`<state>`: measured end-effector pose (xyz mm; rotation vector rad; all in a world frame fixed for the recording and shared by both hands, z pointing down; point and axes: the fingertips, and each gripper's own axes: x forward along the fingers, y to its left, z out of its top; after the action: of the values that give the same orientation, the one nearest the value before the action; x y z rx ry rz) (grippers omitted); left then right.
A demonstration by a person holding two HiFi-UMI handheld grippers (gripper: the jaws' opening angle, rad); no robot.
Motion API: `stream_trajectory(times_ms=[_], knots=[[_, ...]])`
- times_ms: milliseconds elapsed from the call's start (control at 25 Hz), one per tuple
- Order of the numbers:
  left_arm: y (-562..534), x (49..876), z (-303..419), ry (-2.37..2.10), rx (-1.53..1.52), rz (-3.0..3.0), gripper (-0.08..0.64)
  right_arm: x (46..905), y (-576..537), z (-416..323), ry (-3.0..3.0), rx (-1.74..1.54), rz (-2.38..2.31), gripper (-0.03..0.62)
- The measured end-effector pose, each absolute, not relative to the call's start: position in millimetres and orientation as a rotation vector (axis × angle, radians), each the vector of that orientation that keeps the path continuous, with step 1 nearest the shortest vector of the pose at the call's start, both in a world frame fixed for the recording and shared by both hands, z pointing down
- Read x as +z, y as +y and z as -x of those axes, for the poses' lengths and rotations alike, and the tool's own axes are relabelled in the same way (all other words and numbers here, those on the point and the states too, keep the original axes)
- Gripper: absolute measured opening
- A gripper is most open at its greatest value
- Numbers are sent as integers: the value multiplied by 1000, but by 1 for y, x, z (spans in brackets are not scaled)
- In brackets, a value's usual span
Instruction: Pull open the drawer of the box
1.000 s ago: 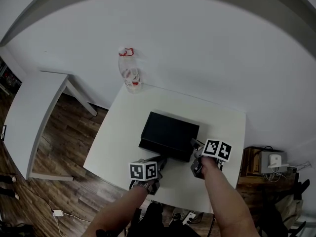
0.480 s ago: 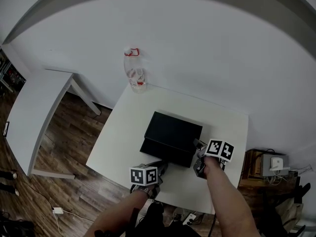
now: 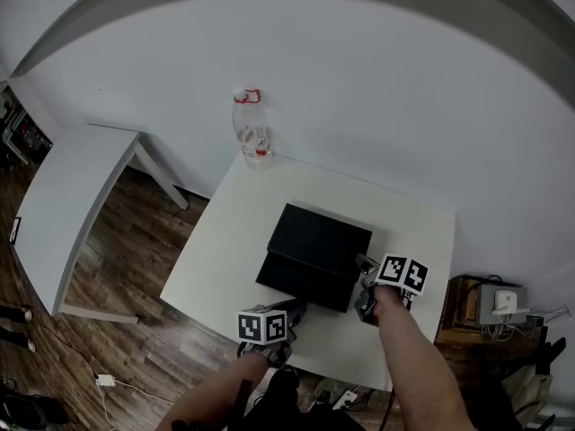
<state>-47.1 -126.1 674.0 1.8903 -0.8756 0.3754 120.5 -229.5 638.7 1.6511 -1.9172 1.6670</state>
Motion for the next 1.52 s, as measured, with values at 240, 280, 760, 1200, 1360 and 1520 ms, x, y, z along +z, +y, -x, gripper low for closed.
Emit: stream_trajectory(times_ms=[240,280,760,1200,1360,1520], knots=[[-118,676,50,-869,377,-1886,69,640,-229,-120,-1916,1665,-1651,123],[-117,676,51,-872,379,-1885,69,640,-229,-120,-1917,1665,-1650,123],[-103,677,61,-880,408,-1885,68,640,-229,-120,-1917,1658,-1655,123],[-98,675,66,-881,407,-1882,69,640,-230,-121,-1912,1652,-1665,121],[-97,673,67,-886,398,-1881,69,639,-230,-121,-1911,1652,-1666,121],[-96,674,66,-883,386,-1881,69,639,-230,-121,-1916,1650,-1666,121]])
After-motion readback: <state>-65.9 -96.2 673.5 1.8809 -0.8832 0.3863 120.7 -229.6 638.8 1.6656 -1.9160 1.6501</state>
